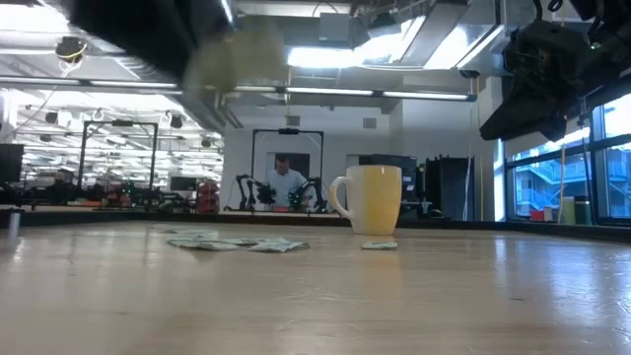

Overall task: Pick and place items into bin
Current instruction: Put the stevia packet into the left transparent bin

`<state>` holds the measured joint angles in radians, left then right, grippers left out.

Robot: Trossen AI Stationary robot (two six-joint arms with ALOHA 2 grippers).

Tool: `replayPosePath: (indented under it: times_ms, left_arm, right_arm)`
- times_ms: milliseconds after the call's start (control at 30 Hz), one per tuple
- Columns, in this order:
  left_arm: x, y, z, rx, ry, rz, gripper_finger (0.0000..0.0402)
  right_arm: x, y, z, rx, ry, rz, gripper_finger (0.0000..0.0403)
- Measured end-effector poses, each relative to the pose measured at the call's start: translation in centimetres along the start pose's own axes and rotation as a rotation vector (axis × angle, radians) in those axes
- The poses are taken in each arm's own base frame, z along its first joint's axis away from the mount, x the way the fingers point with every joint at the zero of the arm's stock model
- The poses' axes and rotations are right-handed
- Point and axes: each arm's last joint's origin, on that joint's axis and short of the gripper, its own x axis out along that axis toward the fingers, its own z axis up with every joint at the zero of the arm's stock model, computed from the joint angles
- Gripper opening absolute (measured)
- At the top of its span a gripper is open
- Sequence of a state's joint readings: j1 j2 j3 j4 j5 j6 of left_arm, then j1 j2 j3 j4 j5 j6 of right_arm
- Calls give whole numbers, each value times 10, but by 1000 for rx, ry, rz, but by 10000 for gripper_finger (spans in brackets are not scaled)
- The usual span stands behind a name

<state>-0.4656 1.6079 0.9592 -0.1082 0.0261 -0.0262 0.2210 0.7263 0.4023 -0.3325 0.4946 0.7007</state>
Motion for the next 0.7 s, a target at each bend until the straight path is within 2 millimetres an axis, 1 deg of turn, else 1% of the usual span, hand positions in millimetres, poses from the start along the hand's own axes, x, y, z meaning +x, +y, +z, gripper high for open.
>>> replayPosePath:
  times_ms: [67, 133, 267, 433, 700]
  left_arm:
    - [-14, -6, 4, -8, -16, -14, 3]
    - [-27, -15, 4, 12, 2, -34, 3]
    - [-42, -32, -5, 48, 105, -70, 2]
    - [-48, -54, -17, -5, 210, -103, 5]
    - [-50, -84, -25, -104, 238, -119, 5]
  right_arm:
    - [0, 0, 0, 0, 1, -1, 53]
    - [0, 0, 0, -1, 2, -2, 53]
    - [0, 0, 0, -4, 2, -2, 53]
    - [0, 0, 0, -4, 2, -2, 53]
    - [0, 0, 0, -4, 2, -2, 53]
